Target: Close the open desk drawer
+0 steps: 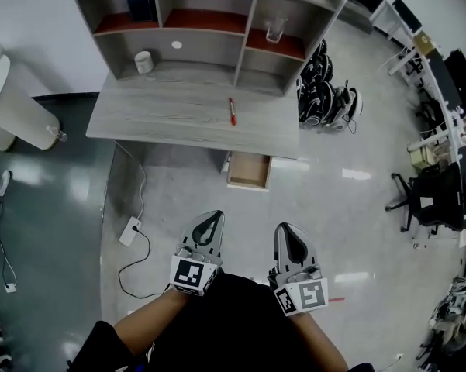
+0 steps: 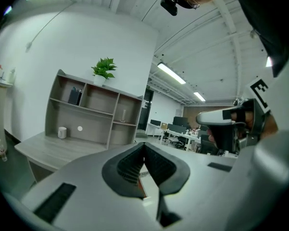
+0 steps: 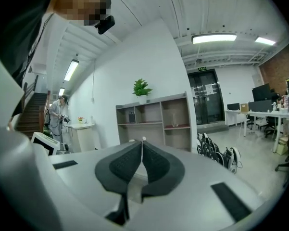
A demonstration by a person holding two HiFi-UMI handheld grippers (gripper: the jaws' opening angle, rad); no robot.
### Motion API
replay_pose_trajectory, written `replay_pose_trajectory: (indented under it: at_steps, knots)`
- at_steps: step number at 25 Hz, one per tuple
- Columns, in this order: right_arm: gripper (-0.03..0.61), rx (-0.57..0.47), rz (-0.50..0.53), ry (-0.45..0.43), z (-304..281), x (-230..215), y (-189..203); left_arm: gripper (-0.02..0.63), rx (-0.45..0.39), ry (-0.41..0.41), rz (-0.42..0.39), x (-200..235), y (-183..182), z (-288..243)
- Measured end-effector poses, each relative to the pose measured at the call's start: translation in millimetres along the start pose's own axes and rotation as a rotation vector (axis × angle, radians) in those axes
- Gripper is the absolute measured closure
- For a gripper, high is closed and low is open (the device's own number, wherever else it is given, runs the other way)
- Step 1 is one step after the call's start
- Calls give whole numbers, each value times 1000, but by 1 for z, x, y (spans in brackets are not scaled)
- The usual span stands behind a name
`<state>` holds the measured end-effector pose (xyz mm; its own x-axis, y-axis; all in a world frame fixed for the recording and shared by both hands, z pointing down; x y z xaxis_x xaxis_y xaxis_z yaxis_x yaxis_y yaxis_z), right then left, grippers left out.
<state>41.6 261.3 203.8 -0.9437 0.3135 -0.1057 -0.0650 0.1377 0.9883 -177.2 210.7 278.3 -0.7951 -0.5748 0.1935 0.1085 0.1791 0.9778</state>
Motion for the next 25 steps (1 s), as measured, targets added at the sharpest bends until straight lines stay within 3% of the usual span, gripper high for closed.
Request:
replay_pose_trajectory:
  at_steps: [9,17,25]
  knots:
    - [560,14,-20,104,-35,-20,6,600,47,51,53,27,-1,-44]
    - [560,80,-32,181,-42,-54,38,600,121,56,22,38,17,-65]
    - [560,103,8,126,-72,-81,74,600,172,41,-6,44,31,-96]
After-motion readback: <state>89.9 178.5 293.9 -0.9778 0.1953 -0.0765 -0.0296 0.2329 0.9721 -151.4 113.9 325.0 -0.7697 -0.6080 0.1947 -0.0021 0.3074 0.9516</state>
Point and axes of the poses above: the fingertips, and each gripper's own axes: z backward along the fingers, x to its left, y out of its underside, the point moved 10 cm from there along z, backward along the fingers, and after that the axes turned 3 degrees about -x, right-handed, at the moved point
